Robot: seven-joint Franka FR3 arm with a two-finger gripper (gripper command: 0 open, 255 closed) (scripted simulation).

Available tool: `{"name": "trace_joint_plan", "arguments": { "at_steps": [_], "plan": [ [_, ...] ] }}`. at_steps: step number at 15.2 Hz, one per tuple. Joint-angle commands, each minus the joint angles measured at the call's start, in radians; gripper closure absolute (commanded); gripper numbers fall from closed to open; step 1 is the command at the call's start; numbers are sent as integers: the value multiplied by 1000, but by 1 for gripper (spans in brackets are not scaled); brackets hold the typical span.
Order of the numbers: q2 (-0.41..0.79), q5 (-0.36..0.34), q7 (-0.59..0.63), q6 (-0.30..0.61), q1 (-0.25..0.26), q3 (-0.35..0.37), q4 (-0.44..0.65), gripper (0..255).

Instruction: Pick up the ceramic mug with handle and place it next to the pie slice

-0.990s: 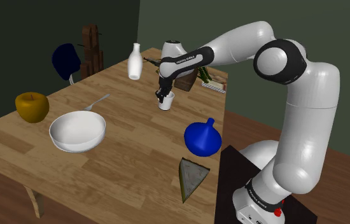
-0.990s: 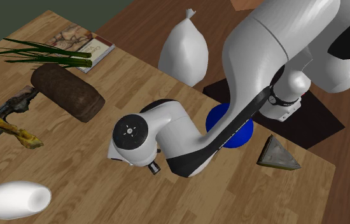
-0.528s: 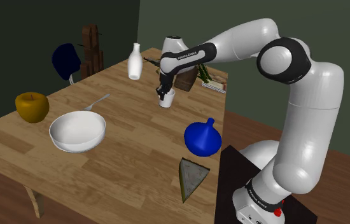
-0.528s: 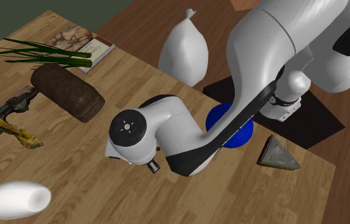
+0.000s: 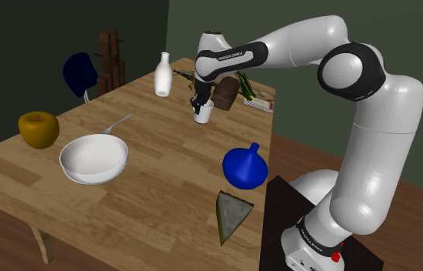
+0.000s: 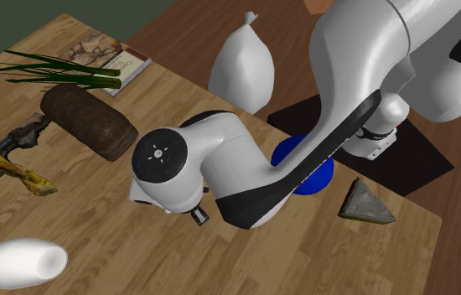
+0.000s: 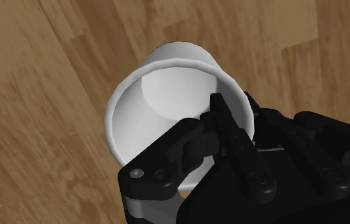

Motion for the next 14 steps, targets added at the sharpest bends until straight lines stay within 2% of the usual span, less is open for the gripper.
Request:
{"name": "trace_joint_plan", "arguments": {
  "at_steps": [1,14],
  "plan": [
    [-13,1,-1,-23,1,1,10,255],
    [-63,8,-12,-178,1,3,115,255]
  ]
}}
